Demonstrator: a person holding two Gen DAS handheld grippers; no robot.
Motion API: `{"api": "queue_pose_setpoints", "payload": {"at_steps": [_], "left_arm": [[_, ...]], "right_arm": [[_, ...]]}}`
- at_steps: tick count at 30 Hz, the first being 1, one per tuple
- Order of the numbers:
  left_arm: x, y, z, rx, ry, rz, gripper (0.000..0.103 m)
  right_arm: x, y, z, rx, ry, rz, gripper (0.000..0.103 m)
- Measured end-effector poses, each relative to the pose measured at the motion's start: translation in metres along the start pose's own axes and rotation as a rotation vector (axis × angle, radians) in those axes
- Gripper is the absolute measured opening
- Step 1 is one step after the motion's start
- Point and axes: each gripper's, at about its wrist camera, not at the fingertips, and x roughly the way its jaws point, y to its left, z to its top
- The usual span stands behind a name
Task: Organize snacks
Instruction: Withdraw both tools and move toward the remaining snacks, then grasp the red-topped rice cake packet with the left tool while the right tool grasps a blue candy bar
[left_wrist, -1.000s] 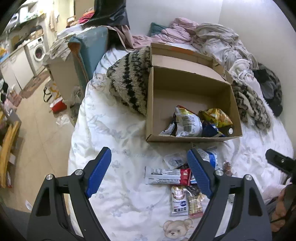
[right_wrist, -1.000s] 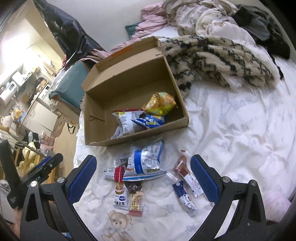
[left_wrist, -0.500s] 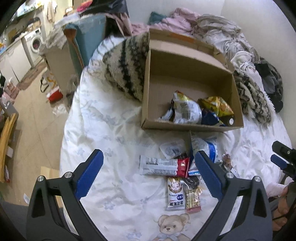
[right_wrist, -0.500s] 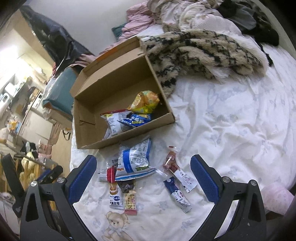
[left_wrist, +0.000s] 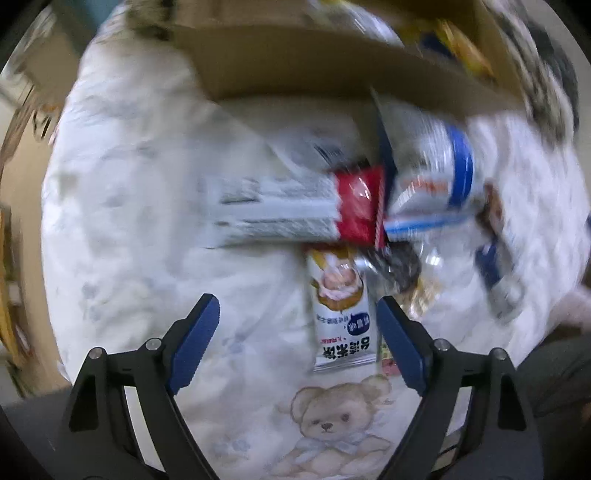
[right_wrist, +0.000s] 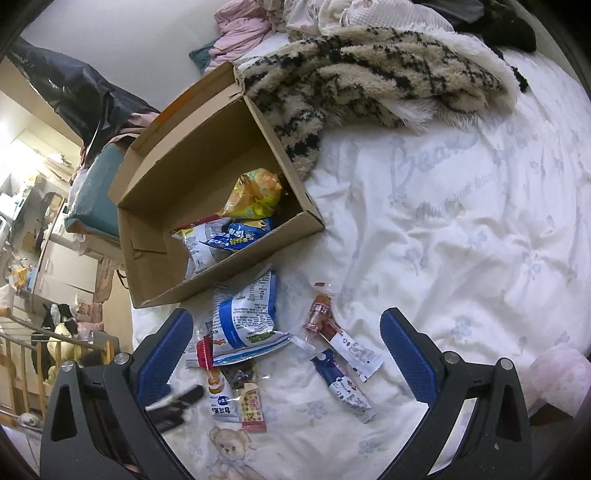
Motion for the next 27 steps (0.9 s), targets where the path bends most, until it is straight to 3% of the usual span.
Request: {"api": "queue_pose_setpoints", "payload": {"at_steps": [3, 8, 11, 12, 13, 20, 24, 27], "left_arm": [[0.012, -0.014, -0.002, 0.071, 0.031, 0.046, 0.084], [0.018, -0.016, 0.001, 0.053, -0.001, 0.066, 0.083], [0.014, -0.016, -0.003, 0.058, -0.013, 0.073, 0.051], [0.012, -0.014, -0.006, 0.067, -0.017, 0.072, 0.034], [0.009, -0.015, -0.009, 0.081, -0.019, 0.076, 0.028], [-0.001, -0.01, -0.042, 0.076, 0.019, 0.039, 0.027], [-0.018, 0.001, -0.066, 0.016, 0.049, -0.003, 0.027], [-0.044, 0.004, -0.083, -0.008, 0.006, -0.028, 0.027]], "right_arm": [[0.002, 0.002, 0.0, -0.003, 0.005, 0.008, 0.103], [0.004, 0.005, -0.001, -0.021, 0.005, 0.0, 0.103], [0.004, 0.003, -0.001, -0.02, 0.004, -0.011, 0.103], [0.003, 0.003, -0.001, -0.018, 0.002, -0.013, 0.103], [0.003, 0.001, -0.001, -0.013, -0.001, -0.014, 0.103], [0.001, 0.001, -0.002, -0.009, 0.0, -0.011, 0.103], [-0.004, 0.0, -0.002, 0.012, -0.008, 0.021, 0.103], [-0.01, 0.0, -0.002, 0.011, -0.018, 0.033, 0.103]]}}
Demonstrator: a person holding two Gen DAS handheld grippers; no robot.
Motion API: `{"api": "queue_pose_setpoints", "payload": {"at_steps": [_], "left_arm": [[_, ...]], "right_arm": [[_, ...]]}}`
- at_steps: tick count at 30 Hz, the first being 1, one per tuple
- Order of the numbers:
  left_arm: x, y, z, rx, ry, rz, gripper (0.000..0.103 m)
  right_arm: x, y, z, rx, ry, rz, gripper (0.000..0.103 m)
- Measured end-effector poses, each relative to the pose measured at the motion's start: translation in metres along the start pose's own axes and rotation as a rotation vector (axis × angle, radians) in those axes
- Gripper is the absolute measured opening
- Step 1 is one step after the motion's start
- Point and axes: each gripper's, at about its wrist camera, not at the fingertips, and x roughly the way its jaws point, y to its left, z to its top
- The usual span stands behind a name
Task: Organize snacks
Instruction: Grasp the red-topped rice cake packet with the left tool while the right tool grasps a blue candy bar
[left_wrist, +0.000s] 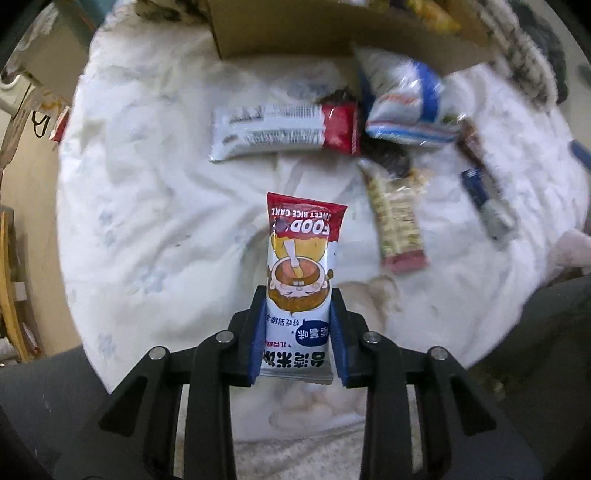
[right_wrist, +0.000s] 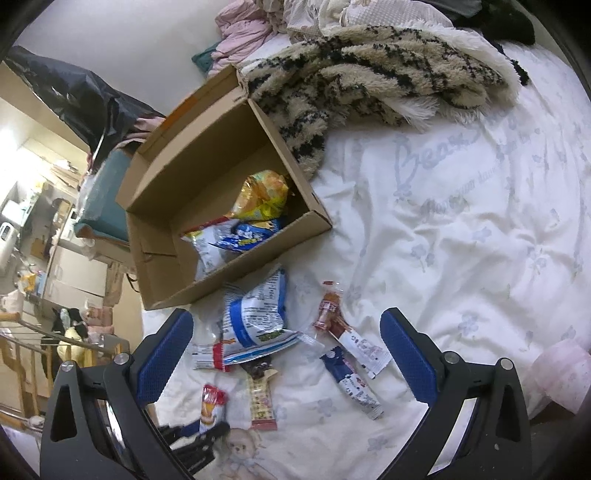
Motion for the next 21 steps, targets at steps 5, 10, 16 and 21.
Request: {"api": "queue_pose_setpoints", "payload": {"at_steps": [5, 10, 16, 21], "left_arm": [[-0.067, 0.003, 0.002, 0.019, -0.211, 0.028, 0.027], [-0.089, 0.015, 0.055, 0.038, -0.307, 0.053, 0.027], [-0.078, 0.025, 0.078, 0.008, -0.32, 0.034, 0.027], [-0.054, 0.037, 0.078, -0.072, -0.253, -0.034, 0.027]], "right_arm": [[-0.002, -0.009, 0.001, 0.017, 0.021, -0.002, 0.103], [0.034, -0.015, -0.012, -0.006, 0.241, -0.049, 0.095], [0.083, -0.014, -0.037, -0.09, 0.449, -0.199, 0.056], [0.106, -0.004, -0.044, -0.192, 0.491, -0.299, 0.056]]}}
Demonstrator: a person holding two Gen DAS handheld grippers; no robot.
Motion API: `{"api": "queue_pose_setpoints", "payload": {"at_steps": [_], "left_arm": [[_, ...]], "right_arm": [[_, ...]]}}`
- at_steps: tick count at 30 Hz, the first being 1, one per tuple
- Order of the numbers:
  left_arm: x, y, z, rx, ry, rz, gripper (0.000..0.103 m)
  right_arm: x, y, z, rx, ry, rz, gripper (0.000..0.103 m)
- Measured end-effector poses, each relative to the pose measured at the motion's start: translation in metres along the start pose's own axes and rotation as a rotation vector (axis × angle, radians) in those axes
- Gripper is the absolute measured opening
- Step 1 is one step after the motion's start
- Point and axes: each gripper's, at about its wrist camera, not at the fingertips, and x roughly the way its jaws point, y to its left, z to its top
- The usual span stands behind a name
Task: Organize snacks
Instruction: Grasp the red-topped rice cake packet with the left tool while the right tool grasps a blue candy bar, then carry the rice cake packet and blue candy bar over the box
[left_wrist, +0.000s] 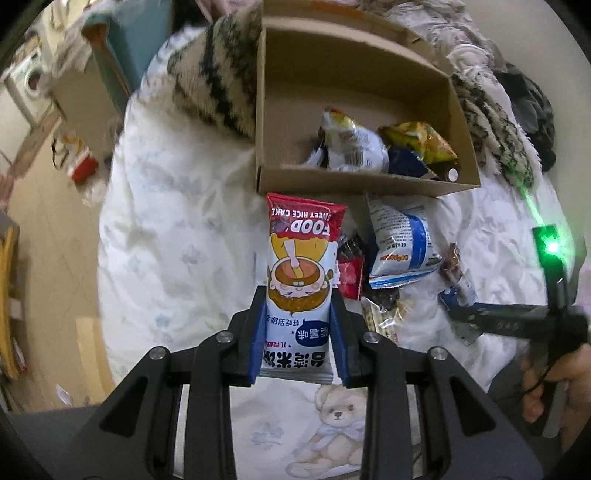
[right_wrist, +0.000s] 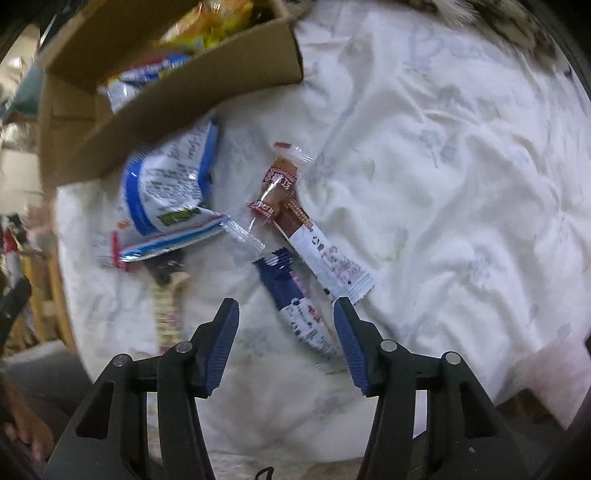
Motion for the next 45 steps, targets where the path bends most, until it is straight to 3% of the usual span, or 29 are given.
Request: {"api": "queue_pose_setpoints", "payload": {"at_steps": [4, 7, 8, 9, 14, 19, 22, 26, 29, 38, 45], "left_arm": [[0.009, 0.006, 0.002, -0.045, 0.033, -0.008, 0.027], [0.007, 0.006, 0.004, -0.057, 0.026, -0.017, 0.027], [0.005, 0.005, 0.004, -0.057, 0.021, -0.023, 0.027], [0.002, 0.005, 0.004, -0.056, 0.013, -0.028, 0.027], [-0.004, 0.005, 0.004, -0.055, -0.006, -0.027, 0.027], [0.002, 0.014, 0.002, -0.076, 0.001, 0.009, 0.027], [0.003, 0.021, 0.001, -0.107, -0.008, 0.021, 0.027], [-0.005, 0.026, 0.001, -0.119, -0.059, 0.042, 0.027], [-0.014, 0.027, 0.001, -0.116, -0.107, 0.049, 0.027], [-0.041, 0.016, 0.018, -0.073, -0.197, 0.05, 0.027], [-0.049, -0.002, 0.064, -0.015, -0.231, 0.053, 0.027]], "right_arm": [[0.018, 0.016, 0.002, -0.072, 0.03, -0.134, 0.051], [0.026, 0.026, 0.002, -0.126, 0.046, -0.183, 0.045], [0.026, 0.029, 0.0, -0.142, 0.052, -0.18, 0.02], [0.024, 0.03, -0.001, -0.143, 0.045, -0.171, 0.019], [0.001, 0.032, -0.004, -0.111, 0.001, 0.098, 0.018], [-0.025, 0.051, -0.01, -0.155, -0.071, 0.252, 0.018], [-0.051, 0.061, -0.01, -0.192, -0.167, 0.353, 0.018], [-0.103, 0.066, -0.016, -0.237, -0.383, 0.532, 0.018], [-0.13, 0.058, -0.018, -0.226, -0.499, 0.606, 0.018], [-0.159, 0.038, -0.025, -0.164, -0.603, 0.621, 0.018], [-0.16, 0.035, 0.007, -0.125, -0.617, 0.592, 0.018]]}}
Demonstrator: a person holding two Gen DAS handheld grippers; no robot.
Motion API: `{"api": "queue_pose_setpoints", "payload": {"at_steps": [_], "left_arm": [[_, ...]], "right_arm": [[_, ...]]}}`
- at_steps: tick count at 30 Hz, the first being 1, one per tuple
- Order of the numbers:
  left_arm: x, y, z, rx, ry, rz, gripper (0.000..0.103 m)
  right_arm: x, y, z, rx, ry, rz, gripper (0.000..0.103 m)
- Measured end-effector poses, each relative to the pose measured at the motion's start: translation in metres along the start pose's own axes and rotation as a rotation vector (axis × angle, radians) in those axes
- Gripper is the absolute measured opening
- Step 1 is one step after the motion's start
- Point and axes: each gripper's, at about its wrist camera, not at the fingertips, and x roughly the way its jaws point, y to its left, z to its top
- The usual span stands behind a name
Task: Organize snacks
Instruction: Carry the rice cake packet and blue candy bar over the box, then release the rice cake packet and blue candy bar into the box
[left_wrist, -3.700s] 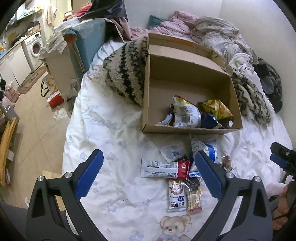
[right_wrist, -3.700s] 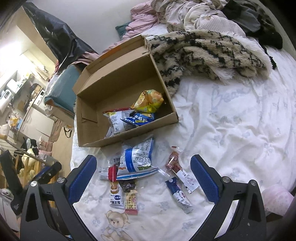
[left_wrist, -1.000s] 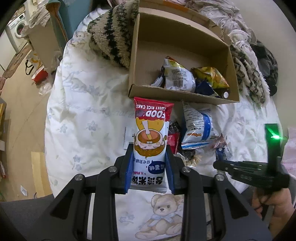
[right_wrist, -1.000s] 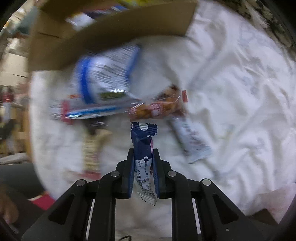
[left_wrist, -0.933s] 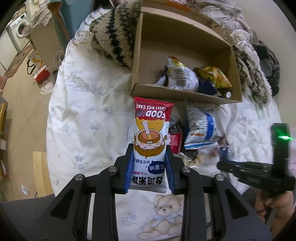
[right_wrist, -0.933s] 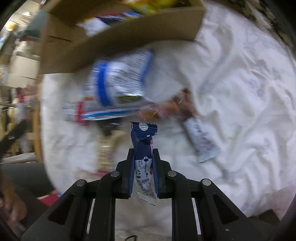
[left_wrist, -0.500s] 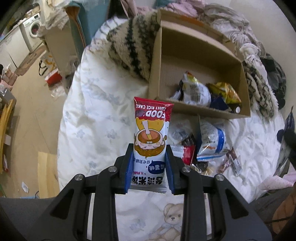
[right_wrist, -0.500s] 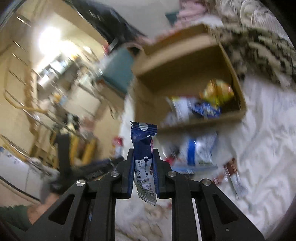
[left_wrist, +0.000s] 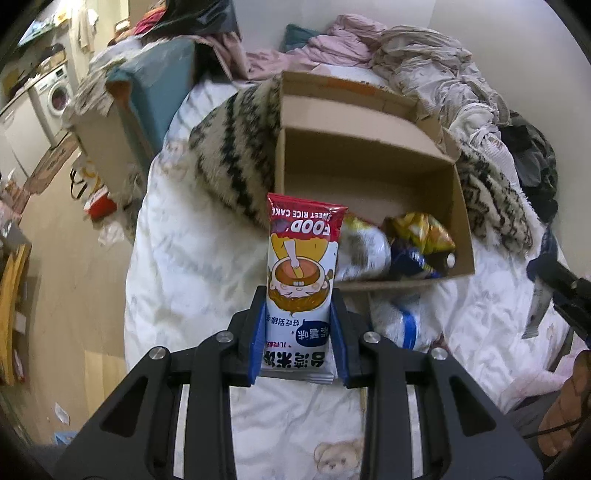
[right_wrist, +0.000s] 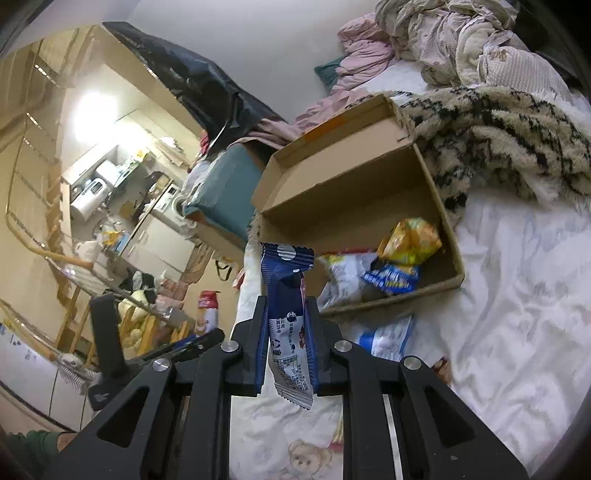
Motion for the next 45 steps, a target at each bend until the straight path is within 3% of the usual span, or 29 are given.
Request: {"api": "queue_pose_setpoints", "payload": {"at_steps": [12, 26, 37, 43, 45], "left_arm": [[0.048, -0.03, 0.056, 0.073, -0.046, 0.024, 0.027], [0.104, -0.028, 0.046, 0.076, -0.013, 0.025, 0.027], [0.098, -0.033, 0.048, 0.095, -0.038, 0.018, 0.027], [0.098, -0.031, 0.048, 0.079, -0.041, 0.017, 0.028], [0.097, -0.031, 0.048, 0.078, -0.043, 0.018, 0.028]], "right_arm": [[0.058, -0.022, 0.051, 0.012, 0.029, -0.092, 0.019], [0.111, -0.06, 0.043, 0.073, 0.112, -0.131, 0.019], [0.12, -0.061, 0.043, 0.085, 0.123, -0.153, 0.022], [0.115, -0.054, 0.046, 0.054, 0.078, -0.157, 0.022], [0.115, -0.052, 0.046, 0.056, 0.076, -0.157, 0.028]]}}
